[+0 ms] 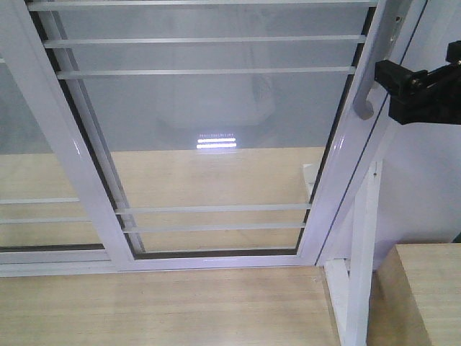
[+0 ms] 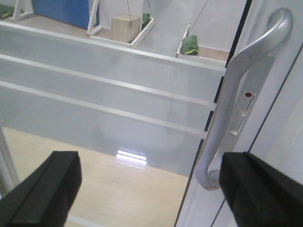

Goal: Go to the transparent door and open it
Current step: 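Close the right gripper around the silver handle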

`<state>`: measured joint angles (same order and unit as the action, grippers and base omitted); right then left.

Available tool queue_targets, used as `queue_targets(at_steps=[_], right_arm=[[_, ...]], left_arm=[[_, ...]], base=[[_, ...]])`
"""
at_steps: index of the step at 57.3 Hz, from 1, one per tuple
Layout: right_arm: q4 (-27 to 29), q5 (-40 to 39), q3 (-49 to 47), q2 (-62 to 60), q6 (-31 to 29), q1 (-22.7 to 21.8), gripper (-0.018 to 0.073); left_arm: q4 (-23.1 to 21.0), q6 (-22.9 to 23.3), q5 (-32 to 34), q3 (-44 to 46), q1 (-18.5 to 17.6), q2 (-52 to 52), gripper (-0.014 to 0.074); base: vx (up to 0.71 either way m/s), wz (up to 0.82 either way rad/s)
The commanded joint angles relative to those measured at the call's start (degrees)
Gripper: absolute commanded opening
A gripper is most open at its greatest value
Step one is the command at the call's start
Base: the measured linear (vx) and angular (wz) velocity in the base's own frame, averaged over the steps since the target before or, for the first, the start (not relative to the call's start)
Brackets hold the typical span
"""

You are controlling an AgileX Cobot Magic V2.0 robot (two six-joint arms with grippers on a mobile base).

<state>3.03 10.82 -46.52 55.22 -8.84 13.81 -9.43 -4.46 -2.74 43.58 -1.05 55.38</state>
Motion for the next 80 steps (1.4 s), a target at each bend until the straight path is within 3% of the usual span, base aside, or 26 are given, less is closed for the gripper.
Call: queue_targets(at_steps=[1,11,23,30,52,80], right_arm=[[0.7,-5.9,-2.1,-0.6,0.7,0.1,0.0724],[1.2,-5.7,-2.1,-0.6,1.4,-1.4,0.0695],[2.8,-2.4,-2.1,-0.6,1.6,-12.6,0.065],[3.1,-1.9,-2.1,0.0,1.4,-16.0,0.0617],[2.9,-9.9,-4.5,11.4,0.5,-16.1,0.0558],[2.5,-17.8,-17.8,32.2,0.3,-14.8,0.0558]], left_arm=[[-0.6,0.4,4.9,2.2,-0.2,-0.7,0.054],[-0.6,0.4,4.1,2.2,-0.2,-0.9,0.0542],[-0.5,0.4,0.0,2.2,-0.2,-0.9,0.0542],[-0.5,0.4,-0.8,2.2,-0.2,-0.9,0.0542],[-0.5,0.4,-0.8,2.2,-0.2,-0.9,0.0542],[-0.5,0.4,-0.9,2.2,-0.2,-0.8,0.0542]], base=[[0.0,0.0],[0.0,0.0],[0.0,0.0],[0.0,0.0],[0.0,0.0],[0.0,0.0]])
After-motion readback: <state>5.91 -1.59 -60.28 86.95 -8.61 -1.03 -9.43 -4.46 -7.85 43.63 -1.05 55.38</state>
